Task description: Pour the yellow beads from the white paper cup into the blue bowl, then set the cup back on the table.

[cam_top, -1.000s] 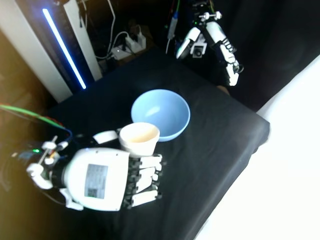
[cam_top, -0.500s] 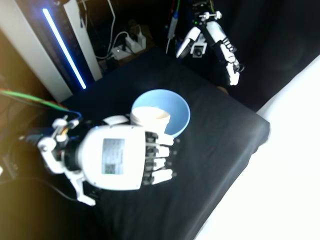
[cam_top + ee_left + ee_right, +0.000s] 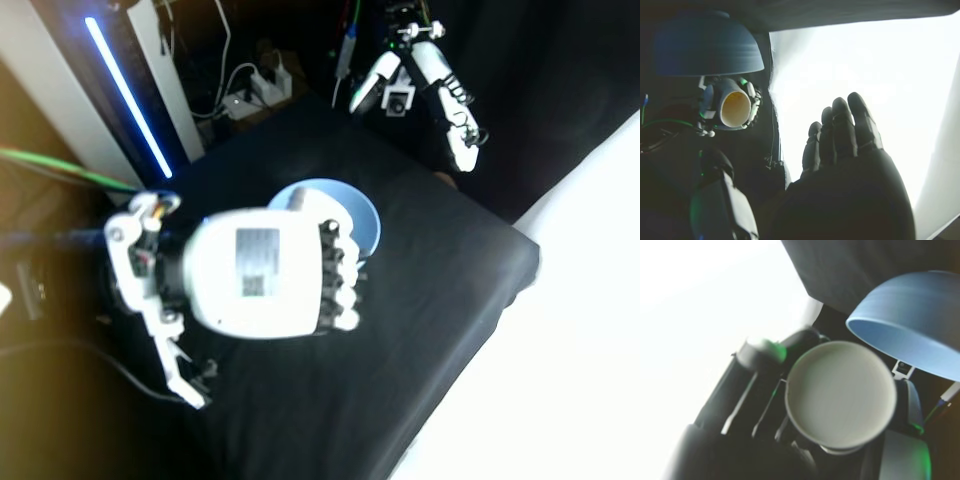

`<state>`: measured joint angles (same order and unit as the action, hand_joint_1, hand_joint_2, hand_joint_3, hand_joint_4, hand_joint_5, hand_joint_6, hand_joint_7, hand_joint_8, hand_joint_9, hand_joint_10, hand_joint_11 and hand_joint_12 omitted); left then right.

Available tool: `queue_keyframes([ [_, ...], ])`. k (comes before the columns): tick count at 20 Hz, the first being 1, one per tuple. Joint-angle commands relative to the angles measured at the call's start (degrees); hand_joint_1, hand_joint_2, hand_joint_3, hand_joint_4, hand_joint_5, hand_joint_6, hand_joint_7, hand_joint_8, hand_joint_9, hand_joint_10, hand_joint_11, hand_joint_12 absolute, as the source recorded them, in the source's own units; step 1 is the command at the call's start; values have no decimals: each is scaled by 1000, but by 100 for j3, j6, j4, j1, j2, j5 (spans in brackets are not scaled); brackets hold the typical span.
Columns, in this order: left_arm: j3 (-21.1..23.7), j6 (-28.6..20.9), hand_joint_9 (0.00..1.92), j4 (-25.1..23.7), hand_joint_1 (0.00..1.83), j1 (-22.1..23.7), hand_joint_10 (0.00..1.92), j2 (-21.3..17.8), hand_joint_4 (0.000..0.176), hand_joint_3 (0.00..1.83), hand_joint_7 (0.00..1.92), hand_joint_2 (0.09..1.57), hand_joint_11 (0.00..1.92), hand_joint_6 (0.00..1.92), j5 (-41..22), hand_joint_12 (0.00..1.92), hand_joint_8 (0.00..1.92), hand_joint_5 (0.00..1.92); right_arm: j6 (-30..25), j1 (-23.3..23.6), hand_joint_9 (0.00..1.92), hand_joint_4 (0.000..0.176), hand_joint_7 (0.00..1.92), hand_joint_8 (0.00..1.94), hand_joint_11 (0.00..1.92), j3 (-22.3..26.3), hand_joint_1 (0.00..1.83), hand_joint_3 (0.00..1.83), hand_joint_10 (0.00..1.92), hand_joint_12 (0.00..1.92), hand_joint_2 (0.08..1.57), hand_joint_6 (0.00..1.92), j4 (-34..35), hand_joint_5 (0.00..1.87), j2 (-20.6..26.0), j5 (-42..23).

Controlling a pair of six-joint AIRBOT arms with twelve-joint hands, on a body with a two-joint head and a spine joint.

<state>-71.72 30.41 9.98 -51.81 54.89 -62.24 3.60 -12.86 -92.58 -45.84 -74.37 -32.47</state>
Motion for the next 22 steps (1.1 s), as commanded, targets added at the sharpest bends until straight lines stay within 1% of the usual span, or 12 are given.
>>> queue_keyframes([
  [1, -41, -45, 270, 82, 395, 59, 8, -11, 75, 0, 232, 808, 2, 5, -639, 520, 7, 139, -28, 120, 1219, 0, 1325, 105, 989, 11, 1174, 1, 797, 1567, 999, 402, 188, 1302, 58, -341],
  [2, -43, -45, 257, 77, 402, 64, 2, -11, 70, 2, 221, 815, 0, 2, -632, 491, 1, 135, -28, 139, 1228, 0, 1268, 516, 995, 23, 1249, 3, 759, 1523, 997, 147, 120, 1392, 58, -315],
  [4, -45, -45, 256, 55, 398, 75, 1, -11, 76, 1, 218, 813, 0, 2, -615, 484, 1, 135, -28, 207, 1272, 0, 1249, 341, 1030, 63, 1212, 2, 615, 1425, 985, 134, -88, 1419, 58, -229],
  [6, -47, -45, 264, 48, 403, 78, 4, -11, 70, 1, 226, 816, 7, 2, -607, 483, 4, 138, -28, 272, 1313, 0, 1281, 555, 1054, 98, 1267, 3, 579, 1412, 991, 112, -240, 1406, 58, -175],
  [7, -47, -44, 264, 46, 399, 80, 3, -11, 73, 0, 228, 814, 8, 2, -604, 483, 5, 138, -28, 294, 1307, 29, 1258, 563, 1022, 106, 1265, 2, 517, 1403, 994, 146, -278, 1409, 58, -163],
  [9, -47, -44, 248, 43, 394, 84, 0, -11, 71, 2, 211, 818, 0, 0, -604, 477, 0, 127, -28, 308, 1316, 23, 1217, 659, 1011, 108, 1262, 0, 525, 1448, 1002, 126, -288, 1410, 58, -159],
  [11, -48, -44, 255, 38, 409, 86, 3, -11, 72, 3, 210, 824, 0, 1, -598, 446, 0, 131, -28, 315, 1284, 31, 1207, 652, 978, 112, 1261, 0, 527, 1465, 1002, 138, -322, 1415, 58, -148],
  [14, -49, -44, 269, 36, 406, 91, 7, -10, 41, 6, 214, 836, 13, 0, -598, 454, 1, 125, -28, 319, 1319, 0, 1228, 688, 1041, 122, 1268, 1, 623, 1487, 1002, 117, -327, 1396, 58, -144],
  [16, -49, -44, 267, 36, 400, 96, 5, -10, 42, 7, 211, 840, 15, 0, -598, 456, 0, 122, -28, 320, 1338, 0, 1248, 691, 1076, 122, 1276, 0, 678, 1495, 1001, 75, -327, 1398, 58, -144],
  [18, -49, -44, 262, 34, 383, 102, 2, -10, 67, 0, 198, 828, 12, 1, -599, 454, 0, 123, -28, 320, 1282, 15, 1232, 647, 1025, 122, 1266, 0, 666, 1485, 998, 83, -327, 1427, 58, -139],
  [21, -49, -44, 258, 34, 367, 107, 1, -8, 64, 2, 190, 833, 11, 2, -604, 455, 0, 126, -28, 320, 1340, 0, 1268, 676, 1088, 137, 1283, 0, 706, 1491, 999, 67, -326, 1392, 58, -138],
  [22, -49, -44, 259, 34, 382, 109, 1, -8, 73, 0, 198, 820, 8, 3, -604, 455, 3, 128, -28, 320, 1324, 0, 1265, 376, 1074, 137, 1207, 0, 636, 1457, 996, 292, -326, 1339, 58, -138],
])
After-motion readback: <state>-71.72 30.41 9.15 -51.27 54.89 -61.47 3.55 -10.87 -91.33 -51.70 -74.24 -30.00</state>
